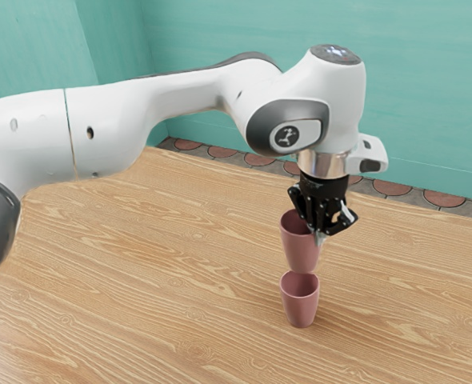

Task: Place the left cup onto the right cup

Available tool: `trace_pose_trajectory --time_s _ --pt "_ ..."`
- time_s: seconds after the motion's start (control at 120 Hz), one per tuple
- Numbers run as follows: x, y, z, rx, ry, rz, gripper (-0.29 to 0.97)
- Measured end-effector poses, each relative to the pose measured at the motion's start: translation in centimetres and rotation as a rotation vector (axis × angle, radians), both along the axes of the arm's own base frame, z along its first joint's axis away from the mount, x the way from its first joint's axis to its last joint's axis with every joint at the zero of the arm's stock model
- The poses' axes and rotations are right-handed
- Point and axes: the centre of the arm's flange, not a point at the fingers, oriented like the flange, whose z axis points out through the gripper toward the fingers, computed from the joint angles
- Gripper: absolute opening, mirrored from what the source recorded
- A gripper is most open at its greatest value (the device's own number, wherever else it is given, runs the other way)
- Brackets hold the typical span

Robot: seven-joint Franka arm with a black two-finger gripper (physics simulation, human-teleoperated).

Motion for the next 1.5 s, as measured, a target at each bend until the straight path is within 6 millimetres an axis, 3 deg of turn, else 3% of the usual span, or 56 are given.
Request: trace_pose_trajectory --time_s 0.2,0.5,1.217,1.5 --pt "-0.8 0.3 0.0 0.013 -0.002 0.02 -0.11" --pt "0.4 1.7 -2.9 0.02 0.007 0.066 -0.1" --pt "0.5 1.2 -6.6 0.013 0.037 0.084 -0.11" --pt "0.4 0.6 -6.6 -0.006 0.02 0.079 0.41"
